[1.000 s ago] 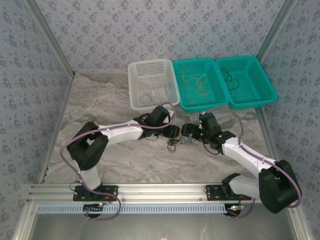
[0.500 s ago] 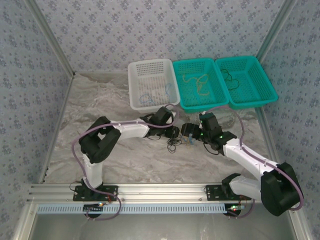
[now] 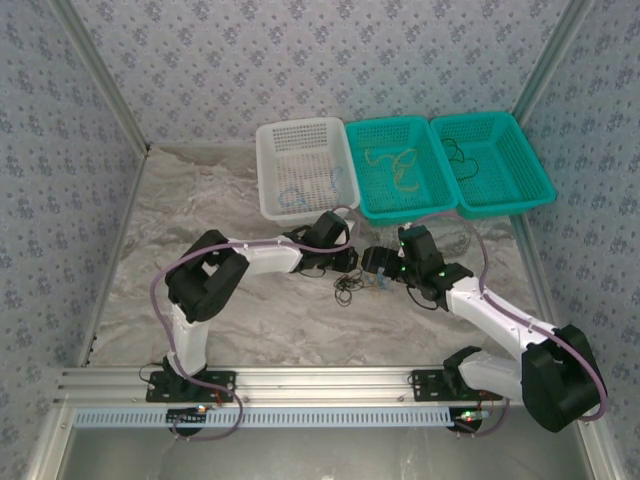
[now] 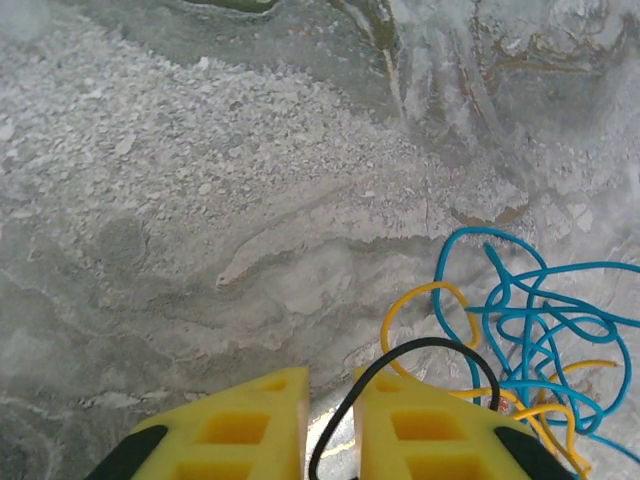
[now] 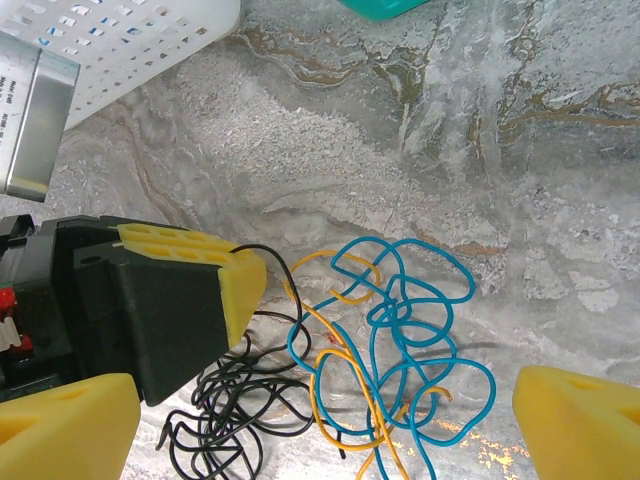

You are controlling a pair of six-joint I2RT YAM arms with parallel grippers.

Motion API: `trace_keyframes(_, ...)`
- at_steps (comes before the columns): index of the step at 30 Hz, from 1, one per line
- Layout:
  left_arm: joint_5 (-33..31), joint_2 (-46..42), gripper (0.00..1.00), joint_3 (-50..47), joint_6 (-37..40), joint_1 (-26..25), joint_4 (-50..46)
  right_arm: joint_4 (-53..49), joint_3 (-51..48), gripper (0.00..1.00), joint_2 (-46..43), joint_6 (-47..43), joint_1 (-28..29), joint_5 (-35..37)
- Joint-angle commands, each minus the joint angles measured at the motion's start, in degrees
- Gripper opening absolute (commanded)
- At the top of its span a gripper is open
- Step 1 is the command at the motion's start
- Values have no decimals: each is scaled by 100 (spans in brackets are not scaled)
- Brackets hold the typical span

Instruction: Untangle the cables

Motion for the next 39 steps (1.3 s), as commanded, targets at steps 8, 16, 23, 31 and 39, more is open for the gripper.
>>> trace_keyframes(8,13,-259,2,-35,-34,33,169,18,-80,98,0,-8,57,-71)
trace_keyframes(16,-498,-712,0,-339,-187,37,118,174,6,98,262,-14,83,-204)
trace_keyframes(23,-626,-1052,0,-541,-345,86,121,270,132,91,606,-96,166,-356)
trace_keyframes(31,-542,-1482,0,-635,-543,234,17,214,450,75,1169,-194,483,161)
trace_keyframes(39,-710,-1689,0,-841,-575,254,-189,-418,993,57,1859,274,475,1087)
